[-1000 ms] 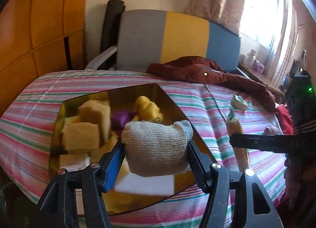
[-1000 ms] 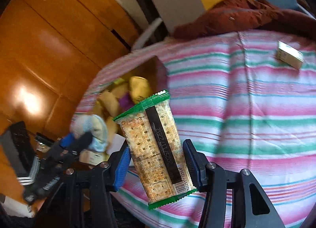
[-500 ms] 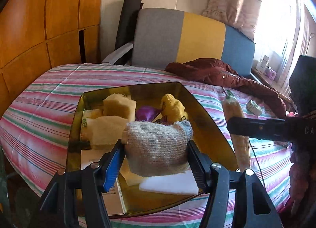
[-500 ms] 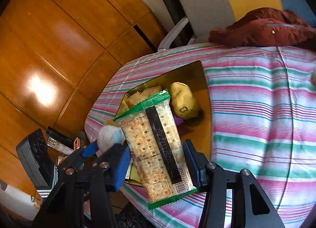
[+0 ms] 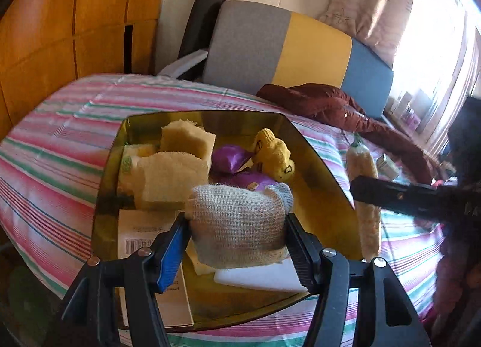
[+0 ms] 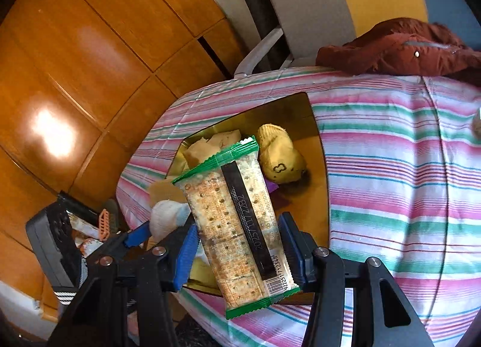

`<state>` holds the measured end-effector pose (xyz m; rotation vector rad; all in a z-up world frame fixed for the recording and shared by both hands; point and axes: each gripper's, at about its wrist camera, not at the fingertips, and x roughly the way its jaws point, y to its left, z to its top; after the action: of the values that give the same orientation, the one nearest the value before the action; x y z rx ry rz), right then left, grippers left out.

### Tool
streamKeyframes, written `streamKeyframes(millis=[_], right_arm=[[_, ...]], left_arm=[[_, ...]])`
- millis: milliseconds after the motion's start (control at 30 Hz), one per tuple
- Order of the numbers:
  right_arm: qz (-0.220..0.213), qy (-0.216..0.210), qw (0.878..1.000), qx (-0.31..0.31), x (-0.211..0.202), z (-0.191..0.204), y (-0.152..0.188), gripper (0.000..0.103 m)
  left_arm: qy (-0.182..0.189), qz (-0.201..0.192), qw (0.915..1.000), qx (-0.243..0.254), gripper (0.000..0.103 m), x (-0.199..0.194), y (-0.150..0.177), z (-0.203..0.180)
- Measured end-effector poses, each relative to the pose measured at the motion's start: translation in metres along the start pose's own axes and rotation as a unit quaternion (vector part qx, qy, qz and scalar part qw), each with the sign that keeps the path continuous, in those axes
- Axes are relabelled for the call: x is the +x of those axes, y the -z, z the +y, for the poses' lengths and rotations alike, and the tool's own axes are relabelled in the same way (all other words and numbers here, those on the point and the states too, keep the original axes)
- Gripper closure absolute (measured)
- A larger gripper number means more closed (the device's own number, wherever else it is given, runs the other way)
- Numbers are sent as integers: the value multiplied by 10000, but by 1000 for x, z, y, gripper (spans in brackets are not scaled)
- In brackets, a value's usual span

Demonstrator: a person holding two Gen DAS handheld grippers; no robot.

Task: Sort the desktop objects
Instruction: 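Carry the cracker pack and white sock to the gold tray and release them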

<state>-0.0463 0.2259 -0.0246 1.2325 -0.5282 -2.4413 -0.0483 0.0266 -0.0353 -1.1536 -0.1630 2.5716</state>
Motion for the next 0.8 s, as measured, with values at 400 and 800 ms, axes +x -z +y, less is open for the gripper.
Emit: streamKeyframes(millis=[400, 800], right_arm=[[-27, 40, 9999, 162, 10, -8, -3, 50], [-12, 198, 9994, 299, 18, -15, -4, 48]], left_arm=[[355, 1, 9981, -510, 39, -1, -11, 18], [66, 33, 9998, -163, 35, 24, -22, -3]])
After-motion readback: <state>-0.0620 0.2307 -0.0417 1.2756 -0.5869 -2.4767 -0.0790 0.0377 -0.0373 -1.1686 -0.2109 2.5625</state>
